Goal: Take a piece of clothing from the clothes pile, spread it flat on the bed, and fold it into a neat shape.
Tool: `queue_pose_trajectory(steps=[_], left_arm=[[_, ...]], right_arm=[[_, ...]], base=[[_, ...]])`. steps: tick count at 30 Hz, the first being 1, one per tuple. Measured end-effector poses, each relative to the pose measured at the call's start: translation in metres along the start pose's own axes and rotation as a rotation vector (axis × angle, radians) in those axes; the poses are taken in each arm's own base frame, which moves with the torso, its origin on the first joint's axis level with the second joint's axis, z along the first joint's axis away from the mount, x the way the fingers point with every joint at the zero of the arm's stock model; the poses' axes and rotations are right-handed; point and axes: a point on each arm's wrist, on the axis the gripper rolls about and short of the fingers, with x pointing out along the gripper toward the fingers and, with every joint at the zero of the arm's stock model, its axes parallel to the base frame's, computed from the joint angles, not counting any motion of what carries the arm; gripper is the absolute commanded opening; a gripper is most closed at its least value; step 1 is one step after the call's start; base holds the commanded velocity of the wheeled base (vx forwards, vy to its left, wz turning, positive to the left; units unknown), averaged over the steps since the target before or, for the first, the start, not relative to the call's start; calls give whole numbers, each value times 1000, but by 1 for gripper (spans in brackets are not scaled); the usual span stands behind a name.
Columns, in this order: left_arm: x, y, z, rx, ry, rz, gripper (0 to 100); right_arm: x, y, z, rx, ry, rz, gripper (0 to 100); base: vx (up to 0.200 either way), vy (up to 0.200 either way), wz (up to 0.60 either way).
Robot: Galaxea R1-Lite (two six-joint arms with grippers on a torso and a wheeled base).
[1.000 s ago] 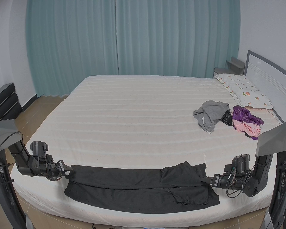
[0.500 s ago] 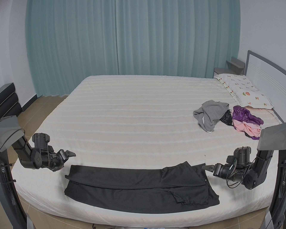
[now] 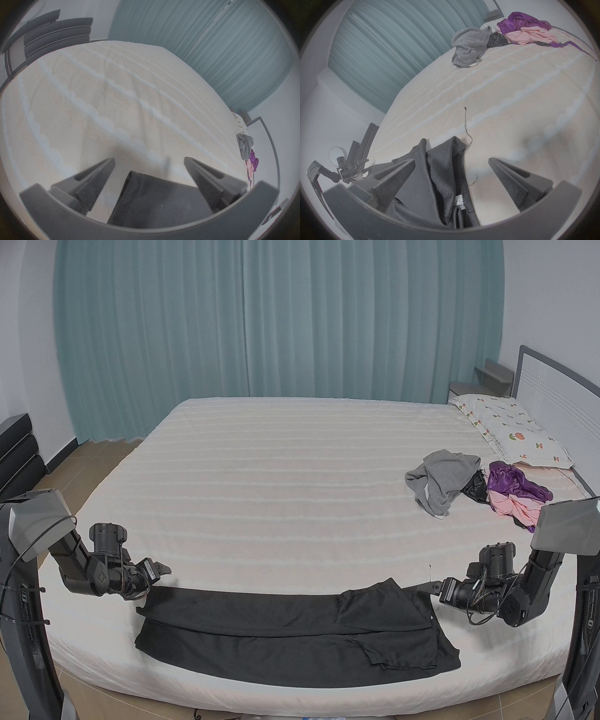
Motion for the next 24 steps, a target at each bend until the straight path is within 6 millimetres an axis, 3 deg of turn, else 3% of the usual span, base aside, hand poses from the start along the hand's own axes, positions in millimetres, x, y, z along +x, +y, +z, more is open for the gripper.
queue_pose_trajectory(steps=[16, 17, 24], left_arm=[[2, 1, 5, -103, -77, 27, 0], [2, 1, 4, -104, -76, 28, 0], [2, 2, 2, -106, -70, 32, 0]], right_arm=[[34, 10, 9, -28, -36, -74, 100], [36, 10, 9, -29, -33, -78, 0], [44, 14, 9, -2, -29, -74, 0]], base=[[0, 0, 0], [0, 0, 0], [0, 0, 0]])
